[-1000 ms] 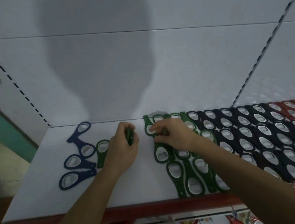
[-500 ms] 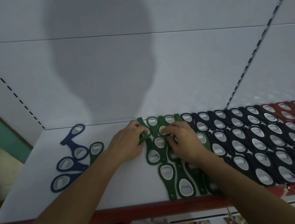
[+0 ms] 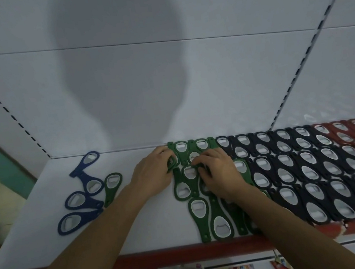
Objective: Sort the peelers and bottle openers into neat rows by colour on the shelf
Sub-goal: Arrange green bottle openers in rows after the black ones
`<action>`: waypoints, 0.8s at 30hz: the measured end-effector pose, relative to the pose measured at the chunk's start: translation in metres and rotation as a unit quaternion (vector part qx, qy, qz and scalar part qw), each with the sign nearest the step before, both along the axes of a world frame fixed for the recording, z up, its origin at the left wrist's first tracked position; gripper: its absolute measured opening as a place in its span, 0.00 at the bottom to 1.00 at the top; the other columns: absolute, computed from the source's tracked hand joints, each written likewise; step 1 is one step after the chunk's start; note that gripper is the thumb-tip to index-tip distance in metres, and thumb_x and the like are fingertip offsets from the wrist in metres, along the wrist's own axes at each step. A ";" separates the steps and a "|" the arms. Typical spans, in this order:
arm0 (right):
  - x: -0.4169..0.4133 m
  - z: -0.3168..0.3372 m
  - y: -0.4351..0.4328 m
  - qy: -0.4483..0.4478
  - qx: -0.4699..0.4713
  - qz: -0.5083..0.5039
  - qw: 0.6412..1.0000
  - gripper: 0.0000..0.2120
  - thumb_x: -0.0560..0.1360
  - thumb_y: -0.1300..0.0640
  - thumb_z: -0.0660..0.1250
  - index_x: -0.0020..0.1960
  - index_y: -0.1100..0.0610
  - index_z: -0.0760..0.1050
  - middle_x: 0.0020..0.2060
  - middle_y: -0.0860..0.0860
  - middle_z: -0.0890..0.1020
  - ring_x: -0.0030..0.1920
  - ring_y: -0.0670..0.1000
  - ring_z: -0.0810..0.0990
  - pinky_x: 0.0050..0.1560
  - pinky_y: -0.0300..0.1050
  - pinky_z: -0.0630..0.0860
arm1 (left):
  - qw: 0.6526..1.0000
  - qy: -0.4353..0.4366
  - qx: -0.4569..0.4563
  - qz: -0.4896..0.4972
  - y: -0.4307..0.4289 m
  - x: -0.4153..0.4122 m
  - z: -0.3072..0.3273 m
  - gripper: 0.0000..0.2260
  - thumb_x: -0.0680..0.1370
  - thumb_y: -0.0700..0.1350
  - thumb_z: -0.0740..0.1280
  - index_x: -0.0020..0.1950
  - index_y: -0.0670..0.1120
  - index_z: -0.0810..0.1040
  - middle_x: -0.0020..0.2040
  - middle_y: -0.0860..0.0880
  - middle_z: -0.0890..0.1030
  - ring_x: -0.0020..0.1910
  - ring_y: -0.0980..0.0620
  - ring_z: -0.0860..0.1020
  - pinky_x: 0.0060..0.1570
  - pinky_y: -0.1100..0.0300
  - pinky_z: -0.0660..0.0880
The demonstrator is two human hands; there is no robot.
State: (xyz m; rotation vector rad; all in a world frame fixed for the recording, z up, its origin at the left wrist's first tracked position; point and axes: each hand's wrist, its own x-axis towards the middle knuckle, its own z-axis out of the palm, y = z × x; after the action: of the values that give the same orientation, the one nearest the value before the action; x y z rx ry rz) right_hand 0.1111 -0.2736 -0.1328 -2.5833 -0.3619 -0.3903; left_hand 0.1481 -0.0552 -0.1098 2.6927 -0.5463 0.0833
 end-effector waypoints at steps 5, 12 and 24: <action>0.000 -0.001 -0.001 0.000 -0.010 0.001 1.000 0.12 0.76 0.56 0.64 0.56 0.49 0.82 0.52 0.46 0.81 0.53 0.53 0.74 0.53 0.55 0.75 | 0.995 0.007 -0.085 -0.045 0.004 -0.027 0.007 0.13 0.78 0.51 0.72 0.61 0.53 0.77 0.57 0.56 0.75 0.50 0.53 0.77 0.50 0.54 0.77; -0.005 -0.001 -0.001 0.003 -0.019 0.016 1.000 0.14 0.78 0.45 0.62 0.57 0.47 0.82 0.53 0.45 0.80 0.56 0.51 0.73 0.54 0.55 0.74 | 0.997 0.031 0.022 -0.060 0.009 -0.045 0.004 0.17 0.79 0.59 0.68 0.65 0.56 0.75 0.65 0.58 0.67 0.50 0.52 0.78 0.49 0.55 0.79; -0.011 0.003 0.000 0.022 -0.050 0.020 0.998 0.16 0.79 0.42 0.61 0.63 0.46 0.80 0.58 0.46 0.78 0.61 0.51 0.72 0.59 0.57 0.74 | 0.996 0.022 -0.080 -0.028 0.007 -0.046 0.000 0.15 0.78 0.54 0.72 0.63 0.54 0.77 0.59 0.57 0.74 0.49 0.57 0.77 0.49 0.60 0.78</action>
State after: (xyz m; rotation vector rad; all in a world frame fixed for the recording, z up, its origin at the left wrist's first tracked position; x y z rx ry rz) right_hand 0.1004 -0.2737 -0.1297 -2.6728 -0.4272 -0.3088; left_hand 0.1022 -0.0480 -0.1095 2.5162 -0.5749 0.0507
